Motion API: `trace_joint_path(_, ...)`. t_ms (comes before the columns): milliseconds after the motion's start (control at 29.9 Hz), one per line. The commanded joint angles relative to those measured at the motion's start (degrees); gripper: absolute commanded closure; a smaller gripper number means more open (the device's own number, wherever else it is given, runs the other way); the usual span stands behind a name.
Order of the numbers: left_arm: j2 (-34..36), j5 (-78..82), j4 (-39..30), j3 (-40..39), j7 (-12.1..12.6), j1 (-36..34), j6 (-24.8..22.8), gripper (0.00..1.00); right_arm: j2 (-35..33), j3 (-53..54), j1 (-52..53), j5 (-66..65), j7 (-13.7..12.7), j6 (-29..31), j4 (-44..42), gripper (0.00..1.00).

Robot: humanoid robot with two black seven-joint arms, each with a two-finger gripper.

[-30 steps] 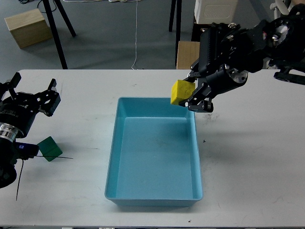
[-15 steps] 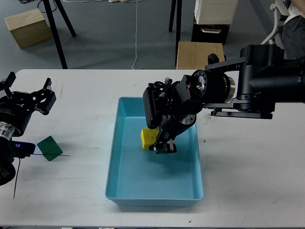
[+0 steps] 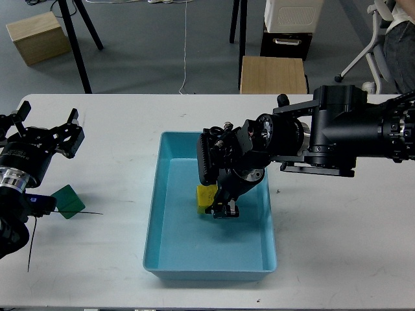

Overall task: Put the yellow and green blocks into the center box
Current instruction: 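Release the yellow cube in the tray and withdraw the right gripper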

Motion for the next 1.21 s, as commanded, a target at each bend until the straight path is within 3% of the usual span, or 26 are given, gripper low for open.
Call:
trace_joint_path(0,-0.1,0.1,0.1,0.0,0.0,0.0,0.0,0.00,0.0,-0.4,-0.5,6.5,0.0,0.3,-0.3,0.03)
trace_joint_path(201,0.1,0.2,0.7,0.2,0.0,-0.3,0.0,0.00,0.0,-1.1,0.5,6.6,0.0,0.3,-0.2,0.02)
trace_joint_path(368,0.4,2.7,0.7,0.1,0.0,-1.0,0.0,0.00,-7.3,0.8,4.0,7.6,0.0,-0.5,0.8,0.01)
trace_joint_path(502,1.7,7.0,1.1,0.2,0.0,-2.8,0.0,0.00,-15.9,11.5,2.6,7.7,0.0,-3.9,0.5,0.01)
trace_joint_path(603,4.2,12.8,3.2,0.1,0.0,-3.9,0.0,0.00,-16.5,24.9,-2.4,7.7,0.0,-6.4,-1.9,0.01)
trace_joint_path(703,7.1,18.7,7.4,0.0,0.0,-5.8,0.0,0.00,-16.5,37.6,-6.1,7.7,0.0,-6.5,-2.1,0.01)
trace_joint_path(871,8.3,26.0,20.4,0.0,0.0,-13.5,0.1,0.00,-13.6,53.4,-12.2,11.9,0.0,-6.7,-1.9,0.02)
trace_joint_path(1071,10.1,26.9,36.3,0.3,0.0,-23.1,4.5,0.00,-9.6,66.2,-17.6,22.7,0.0,-8.5,-1.8,0.01)
trace_joint_path(1172,10.6,27.5,39.7,0.0,0.0,-24.2,0.0,0.00,-8.9,70.9,-20.6,28.1,0.0,-10.2,-1.2,0.01)
